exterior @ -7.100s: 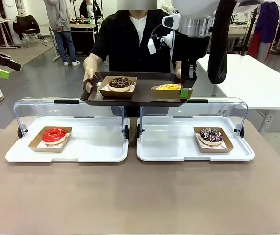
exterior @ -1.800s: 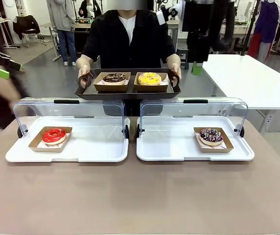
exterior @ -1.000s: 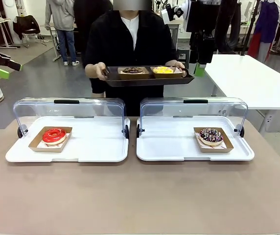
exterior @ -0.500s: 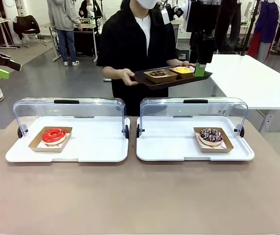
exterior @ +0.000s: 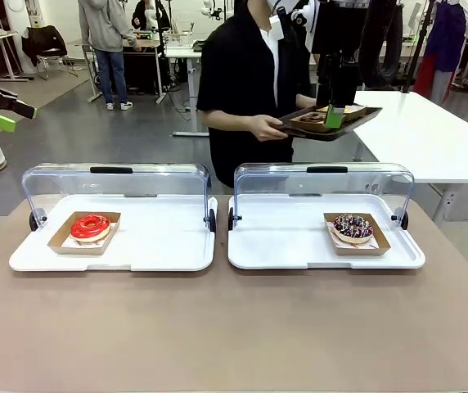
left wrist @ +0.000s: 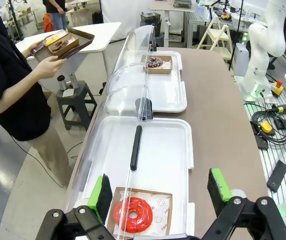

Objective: Provide the desired donut to the person.
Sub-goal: Place the picked Paper togo box onto the Handle tray extended by the person.

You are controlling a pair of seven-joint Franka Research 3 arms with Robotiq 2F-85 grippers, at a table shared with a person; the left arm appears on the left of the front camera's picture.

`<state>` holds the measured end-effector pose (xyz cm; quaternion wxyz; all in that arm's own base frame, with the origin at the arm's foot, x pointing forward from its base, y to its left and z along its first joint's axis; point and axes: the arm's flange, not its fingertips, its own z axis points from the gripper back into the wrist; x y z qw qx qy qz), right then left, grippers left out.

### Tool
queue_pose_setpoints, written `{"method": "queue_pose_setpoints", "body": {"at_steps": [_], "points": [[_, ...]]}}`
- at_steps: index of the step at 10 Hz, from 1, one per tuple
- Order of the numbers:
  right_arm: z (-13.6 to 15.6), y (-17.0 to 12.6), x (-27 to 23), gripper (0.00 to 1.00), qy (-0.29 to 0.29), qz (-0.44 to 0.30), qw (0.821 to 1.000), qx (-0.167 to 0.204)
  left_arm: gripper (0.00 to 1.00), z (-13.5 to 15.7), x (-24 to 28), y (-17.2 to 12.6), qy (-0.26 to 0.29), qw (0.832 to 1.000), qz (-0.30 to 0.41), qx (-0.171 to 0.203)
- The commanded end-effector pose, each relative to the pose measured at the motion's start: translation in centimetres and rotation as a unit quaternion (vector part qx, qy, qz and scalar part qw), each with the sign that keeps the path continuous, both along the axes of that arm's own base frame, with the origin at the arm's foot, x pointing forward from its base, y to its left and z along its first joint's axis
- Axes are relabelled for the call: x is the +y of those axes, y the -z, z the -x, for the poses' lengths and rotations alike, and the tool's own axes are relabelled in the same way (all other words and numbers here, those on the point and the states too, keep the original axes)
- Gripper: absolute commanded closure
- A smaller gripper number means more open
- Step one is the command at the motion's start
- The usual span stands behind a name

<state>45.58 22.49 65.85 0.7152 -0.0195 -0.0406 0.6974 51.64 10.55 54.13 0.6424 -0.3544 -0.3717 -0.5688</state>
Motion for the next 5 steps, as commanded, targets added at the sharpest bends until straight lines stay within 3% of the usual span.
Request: {"method": "queue_pose_setpoints", "body": {"at_steps": [1, 3, 4, 5], "points": [[0.0, 0.0, 0.0, 0.00, 0.000, 0.000, 1.000, 0.000, 0.00, 0.1, -0.1, -0.2, -0.001, 1.000, 0.002, 0.003], [-0.5, -0.4, -7.2, 0.00, 0.030, -0.124, 0.992, 0.020, 0.00, 0.1, -0.1, -0.2, -0.001, 1.000, 0.002, 0.003], [-1.1, -0.3, -11.9, 0.00, 0.055, -0.205, 0.976, 0.038, 0.00, 0.1, -0.1, -0.2, -0.001, 1.000, 0.002, 0.003], [-1.7, -0.1, -16.5, 0.00, 0.090, -0.259, 0.961, 0.028, 0.00, 0.1, -0.1, -0.2, -0.001, 1.000, 0.002, 0.003]]}}
